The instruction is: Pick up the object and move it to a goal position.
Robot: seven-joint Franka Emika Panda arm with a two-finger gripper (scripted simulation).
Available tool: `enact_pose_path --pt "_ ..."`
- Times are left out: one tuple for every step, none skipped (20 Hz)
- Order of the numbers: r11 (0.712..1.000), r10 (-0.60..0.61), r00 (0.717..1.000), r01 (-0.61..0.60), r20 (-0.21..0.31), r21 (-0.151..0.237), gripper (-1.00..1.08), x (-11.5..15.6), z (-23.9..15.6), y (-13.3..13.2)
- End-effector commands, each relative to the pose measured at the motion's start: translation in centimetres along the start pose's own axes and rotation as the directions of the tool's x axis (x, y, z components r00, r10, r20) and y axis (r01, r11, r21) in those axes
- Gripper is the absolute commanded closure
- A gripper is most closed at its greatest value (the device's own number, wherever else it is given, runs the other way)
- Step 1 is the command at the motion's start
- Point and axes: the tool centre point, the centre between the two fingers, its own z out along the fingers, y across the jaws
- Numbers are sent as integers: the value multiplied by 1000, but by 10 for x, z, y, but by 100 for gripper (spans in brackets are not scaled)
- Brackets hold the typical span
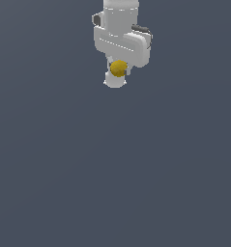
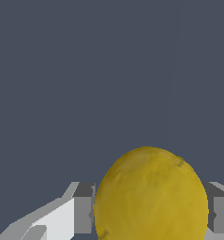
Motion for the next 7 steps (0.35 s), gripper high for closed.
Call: enact_pose_path --pt "1000 0 1000 0 0 0 108 -1 -8 2" --pt "1000 0 1000 0 0 0 108 -1 -10 2" --pt "1000 0 1000 0 0 0 108 -1 -11 2" --pt "1000 0 1000 0 0 0 108 -1 -12 2" --pt "1000 -1 1000 1 0 0 108 -1 -12 2" --pt "1000 -1 1000 1 0 0 108 0 -11 2" --pt "1000 -1 1000 1 0 0 108 0 -11 2"
